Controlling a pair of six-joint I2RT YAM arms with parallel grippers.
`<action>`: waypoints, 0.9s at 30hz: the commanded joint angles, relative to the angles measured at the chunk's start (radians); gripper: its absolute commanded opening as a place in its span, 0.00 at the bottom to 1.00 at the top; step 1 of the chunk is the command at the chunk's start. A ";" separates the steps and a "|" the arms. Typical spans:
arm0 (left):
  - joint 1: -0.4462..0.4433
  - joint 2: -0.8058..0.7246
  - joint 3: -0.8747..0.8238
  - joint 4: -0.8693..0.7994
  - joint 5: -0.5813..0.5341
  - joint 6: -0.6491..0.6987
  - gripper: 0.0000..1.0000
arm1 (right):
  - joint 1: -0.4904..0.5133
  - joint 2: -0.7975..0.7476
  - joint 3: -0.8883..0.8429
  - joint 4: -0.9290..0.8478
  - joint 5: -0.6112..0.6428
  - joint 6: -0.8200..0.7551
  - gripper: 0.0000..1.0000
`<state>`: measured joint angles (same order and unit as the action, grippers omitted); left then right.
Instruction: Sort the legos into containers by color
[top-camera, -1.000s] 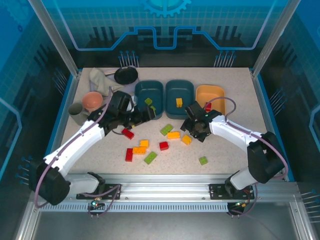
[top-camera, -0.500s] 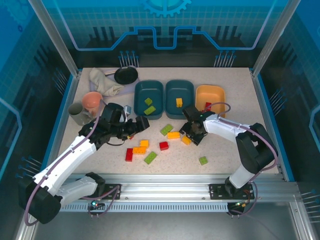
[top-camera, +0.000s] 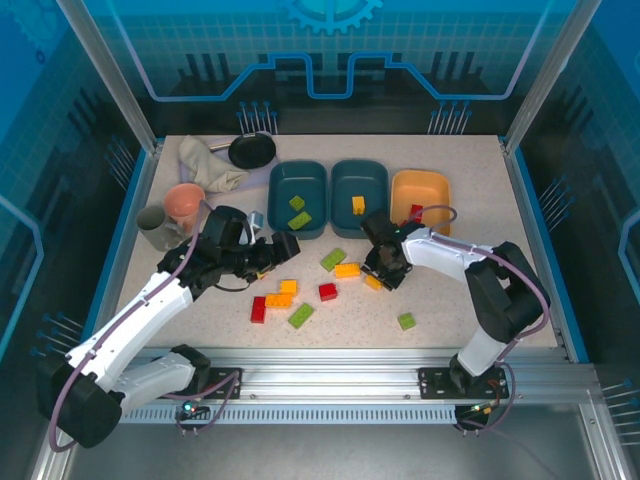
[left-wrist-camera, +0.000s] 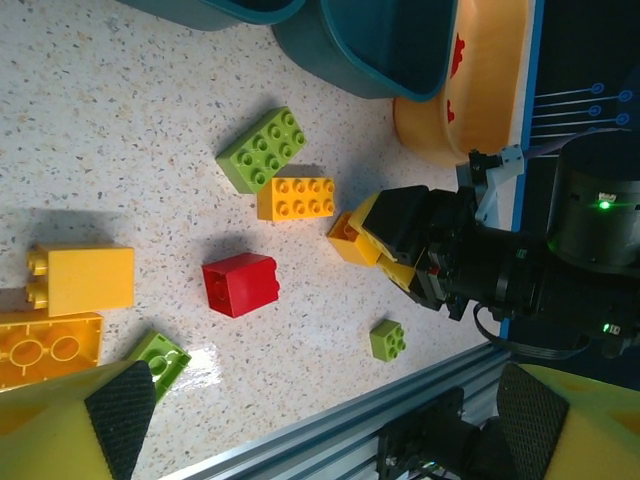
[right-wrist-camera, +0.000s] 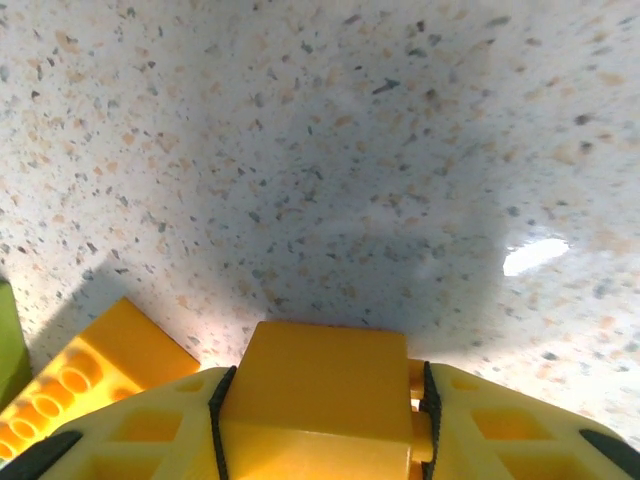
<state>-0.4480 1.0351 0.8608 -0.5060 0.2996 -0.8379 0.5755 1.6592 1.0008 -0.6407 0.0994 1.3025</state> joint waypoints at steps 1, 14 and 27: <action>-0.004 -0.015 0.031 0.028 0.025 -0.027 0.92 | 0.020 -0.079 0.100 -0.130 0.122 -0.092 0.36; 0.002 0.191 0.253 0.034 -0.047 -0.017 0.91 | -0.082 0.294 0.684 -0.209 0.087 -0.529 0.39; 0.008 0.220 0.313 -0.098 -0.131 -0.019 0.91 | -0.149 0.550 0.914 -0.320 -0.037 -0.558 0.62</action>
<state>-0.4469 1.2705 1.1553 -0.5343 0.2115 -0.8593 0.4355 2.2223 1.8606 -0.9188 0.0971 0.7643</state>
